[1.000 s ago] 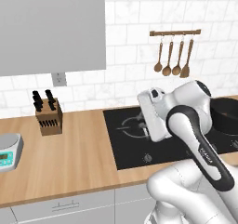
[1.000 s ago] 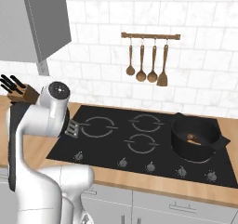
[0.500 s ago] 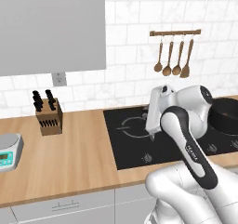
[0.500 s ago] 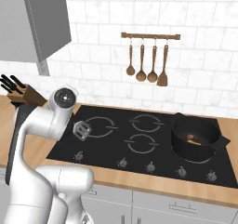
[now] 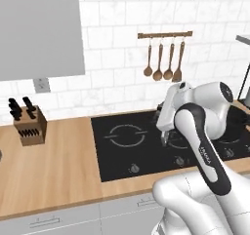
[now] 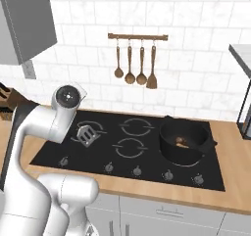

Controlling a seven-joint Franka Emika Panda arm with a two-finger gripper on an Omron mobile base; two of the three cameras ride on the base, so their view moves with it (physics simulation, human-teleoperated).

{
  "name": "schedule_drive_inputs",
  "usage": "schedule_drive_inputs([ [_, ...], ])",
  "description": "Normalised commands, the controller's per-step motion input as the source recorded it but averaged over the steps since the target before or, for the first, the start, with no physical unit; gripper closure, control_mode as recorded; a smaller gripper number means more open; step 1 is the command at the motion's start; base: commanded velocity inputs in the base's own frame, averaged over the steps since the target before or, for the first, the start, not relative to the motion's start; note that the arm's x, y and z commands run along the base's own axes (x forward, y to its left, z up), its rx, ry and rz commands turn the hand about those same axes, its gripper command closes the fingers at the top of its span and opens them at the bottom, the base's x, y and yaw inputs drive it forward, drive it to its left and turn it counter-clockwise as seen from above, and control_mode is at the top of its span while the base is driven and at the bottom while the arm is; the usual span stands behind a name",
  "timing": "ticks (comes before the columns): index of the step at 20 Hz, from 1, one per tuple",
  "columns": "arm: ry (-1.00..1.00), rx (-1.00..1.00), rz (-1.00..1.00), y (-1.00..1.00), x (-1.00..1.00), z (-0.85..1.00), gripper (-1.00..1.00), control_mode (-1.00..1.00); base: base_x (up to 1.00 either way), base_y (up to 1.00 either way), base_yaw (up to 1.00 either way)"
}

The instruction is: Put the squash and mushroom in the pot. Retrieve the spatula and lightly stir the vegetables in the pot.

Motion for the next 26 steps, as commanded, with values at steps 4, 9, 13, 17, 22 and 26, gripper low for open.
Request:
schedule_drive_inputs([
  [4,0.00,0.00,0.00,0.00,0.00,0.00,1.00,1.00,0.00,-0.98,-0.11],
  [9,0.00,0.00,0.00,0.00,0.00,0.00,1.00,1.00,0.01,-0.96,-0.08],
  [13,0.00,0.00,0.00,0.00,0.00,0.00,1.00,1.00,0.05,-0.68,-0.04],
  [17,0.00,0.00,0.00,0.00,0.00,0.00,1.00,1.00,0.58,-0.23,0.00],
  [22,0.00,0.00,0.00,0.00,0.00,0.00,1.00,1.00,0.95,-0.18,0.00],
  [26,0.00,0.10,0.00,-0.13,0.00,0.47,1.00,-1.00,0.24,-0.14,0.00],
])
